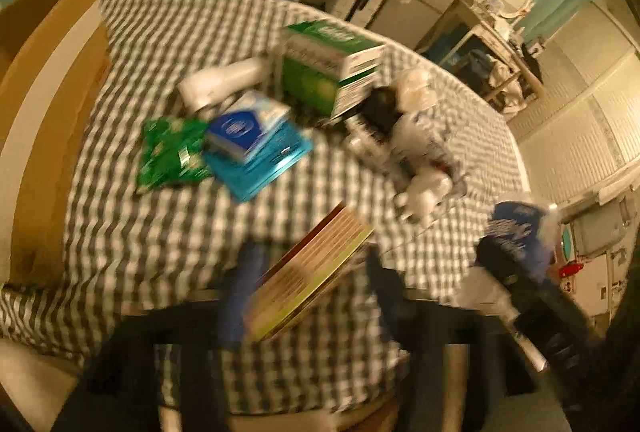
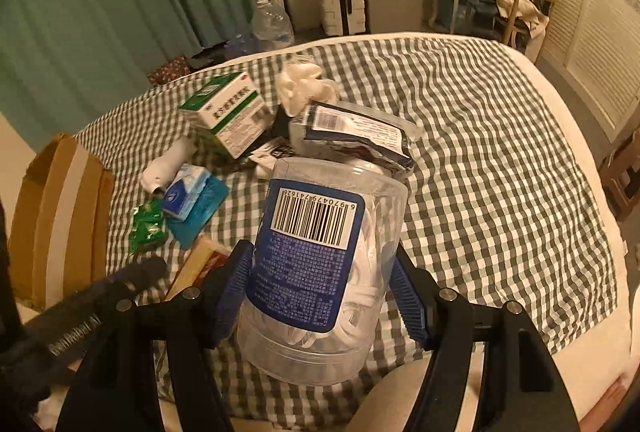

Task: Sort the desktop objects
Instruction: 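Grasp the Amoxicillin Capsules box with the left gripper while the right gripper holds the container, then carry the box and container into the cardboard box and open both grippers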

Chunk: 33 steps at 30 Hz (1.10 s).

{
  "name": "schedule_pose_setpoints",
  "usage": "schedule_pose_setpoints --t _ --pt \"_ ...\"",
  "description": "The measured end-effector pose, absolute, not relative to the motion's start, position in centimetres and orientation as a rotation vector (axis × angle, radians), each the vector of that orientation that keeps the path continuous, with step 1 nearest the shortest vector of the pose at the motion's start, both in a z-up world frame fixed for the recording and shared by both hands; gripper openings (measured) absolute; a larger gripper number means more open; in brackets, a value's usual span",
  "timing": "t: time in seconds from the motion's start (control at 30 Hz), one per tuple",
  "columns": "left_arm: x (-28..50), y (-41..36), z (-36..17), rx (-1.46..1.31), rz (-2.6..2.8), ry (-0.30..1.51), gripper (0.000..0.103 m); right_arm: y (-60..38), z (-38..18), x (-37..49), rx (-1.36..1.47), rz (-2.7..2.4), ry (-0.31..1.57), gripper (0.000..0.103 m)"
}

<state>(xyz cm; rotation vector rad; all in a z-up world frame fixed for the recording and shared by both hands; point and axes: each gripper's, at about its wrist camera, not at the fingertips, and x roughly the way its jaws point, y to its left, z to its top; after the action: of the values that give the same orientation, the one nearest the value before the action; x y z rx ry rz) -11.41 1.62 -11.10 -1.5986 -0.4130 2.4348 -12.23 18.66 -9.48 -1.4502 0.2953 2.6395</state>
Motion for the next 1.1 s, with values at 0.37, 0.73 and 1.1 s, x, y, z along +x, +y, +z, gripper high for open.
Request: schedule_pose_setpoints --t 0.37,0.73,1.1 --pt "-13.5 3.6 -18.3 -1.628 2.386 0.07 0.097 18.6 -11.5 -11.9 -1.531 2.609 0.305 0.066" --pt "-15.2 4.5 -20.8 -1.613 2.278 0.165 0.093 20.6 -15.5 -13.8 -1.65 2.538 0.377 0.066" --pt "-12.4 1.9 -11.4 -1.38 2.362 0.117 0.092 17.6 -11.5 -12.8 -1.592 2.636 0.335 0.066"
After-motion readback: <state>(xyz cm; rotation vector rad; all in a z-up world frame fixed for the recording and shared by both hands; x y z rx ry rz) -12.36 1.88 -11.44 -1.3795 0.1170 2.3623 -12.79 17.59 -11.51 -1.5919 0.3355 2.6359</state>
